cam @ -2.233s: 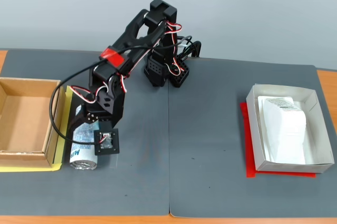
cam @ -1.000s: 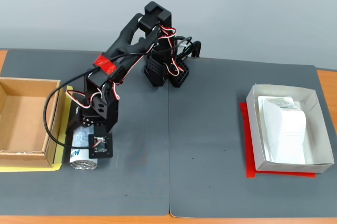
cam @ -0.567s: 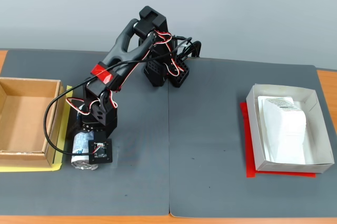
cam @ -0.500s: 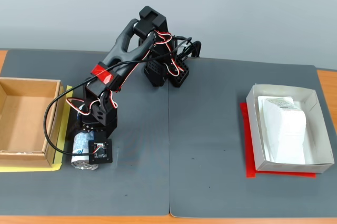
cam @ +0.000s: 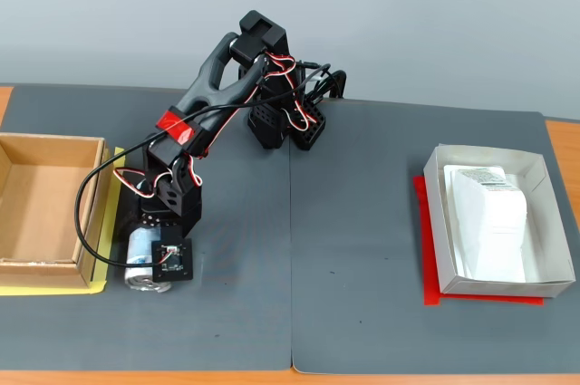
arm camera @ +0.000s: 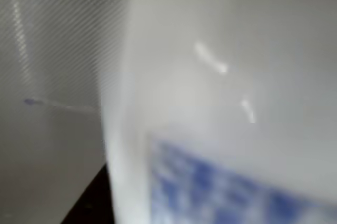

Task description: Pick the can and put it in the brown box

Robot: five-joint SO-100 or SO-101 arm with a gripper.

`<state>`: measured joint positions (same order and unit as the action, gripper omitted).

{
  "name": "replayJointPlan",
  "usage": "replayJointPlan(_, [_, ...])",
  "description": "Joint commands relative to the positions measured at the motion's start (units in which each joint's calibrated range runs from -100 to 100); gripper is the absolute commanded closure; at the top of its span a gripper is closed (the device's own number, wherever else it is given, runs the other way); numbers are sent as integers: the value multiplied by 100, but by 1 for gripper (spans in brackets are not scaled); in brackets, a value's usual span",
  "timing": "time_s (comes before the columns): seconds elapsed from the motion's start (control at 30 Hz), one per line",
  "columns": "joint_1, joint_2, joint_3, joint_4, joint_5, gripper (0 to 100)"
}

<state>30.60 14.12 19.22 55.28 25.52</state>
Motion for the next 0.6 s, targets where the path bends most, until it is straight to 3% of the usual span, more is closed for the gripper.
replayJointPlan(0.0, [19, -18, -58, -38, 12, 79])
replayJointPlan(0.2, [27, -18, -58, -38, 12, 91])
replayJointPlan(0.57, [19, -315, -94, 58, 12, 91])
